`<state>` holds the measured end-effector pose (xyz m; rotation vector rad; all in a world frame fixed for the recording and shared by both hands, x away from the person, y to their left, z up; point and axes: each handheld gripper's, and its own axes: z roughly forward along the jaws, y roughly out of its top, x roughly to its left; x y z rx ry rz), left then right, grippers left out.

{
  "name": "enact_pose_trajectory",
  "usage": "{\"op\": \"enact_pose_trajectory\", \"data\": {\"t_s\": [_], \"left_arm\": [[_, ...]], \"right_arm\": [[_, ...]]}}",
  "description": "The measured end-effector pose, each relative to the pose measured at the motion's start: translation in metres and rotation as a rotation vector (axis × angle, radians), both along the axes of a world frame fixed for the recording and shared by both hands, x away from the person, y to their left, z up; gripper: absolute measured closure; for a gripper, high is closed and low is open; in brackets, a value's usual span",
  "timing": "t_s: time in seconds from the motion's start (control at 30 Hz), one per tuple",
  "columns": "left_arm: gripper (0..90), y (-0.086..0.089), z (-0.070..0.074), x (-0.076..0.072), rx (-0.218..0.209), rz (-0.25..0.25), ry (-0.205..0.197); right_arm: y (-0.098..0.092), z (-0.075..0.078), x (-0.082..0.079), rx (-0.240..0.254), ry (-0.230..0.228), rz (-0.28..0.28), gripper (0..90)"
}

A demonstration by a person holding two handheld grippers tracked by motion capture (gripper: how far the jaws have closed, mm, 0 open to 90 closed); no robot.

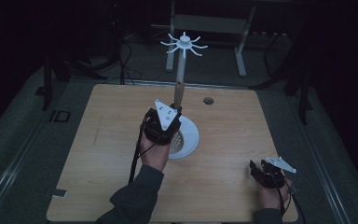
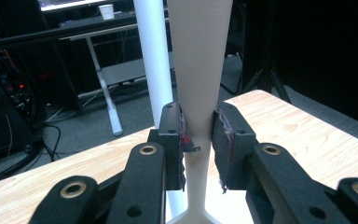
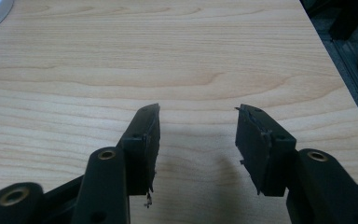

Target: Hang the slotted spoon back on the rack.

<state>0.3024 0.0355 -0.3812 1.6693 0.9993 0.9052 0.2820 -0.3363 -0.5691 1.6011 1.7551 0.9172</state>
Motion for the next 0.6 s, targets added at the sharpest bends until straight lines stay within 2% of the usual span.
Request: {"op": "enact_pose_trajectory", "data": {"t_s": [0.6], "left_arm": [[74.2, -0.003, 0.012, 0.0, -0.026, 0.034, -0.013]], "right_arm": [[0.0, 0.0, 0.0, 0.001, 0.001, 0.003, 48.9]]}}
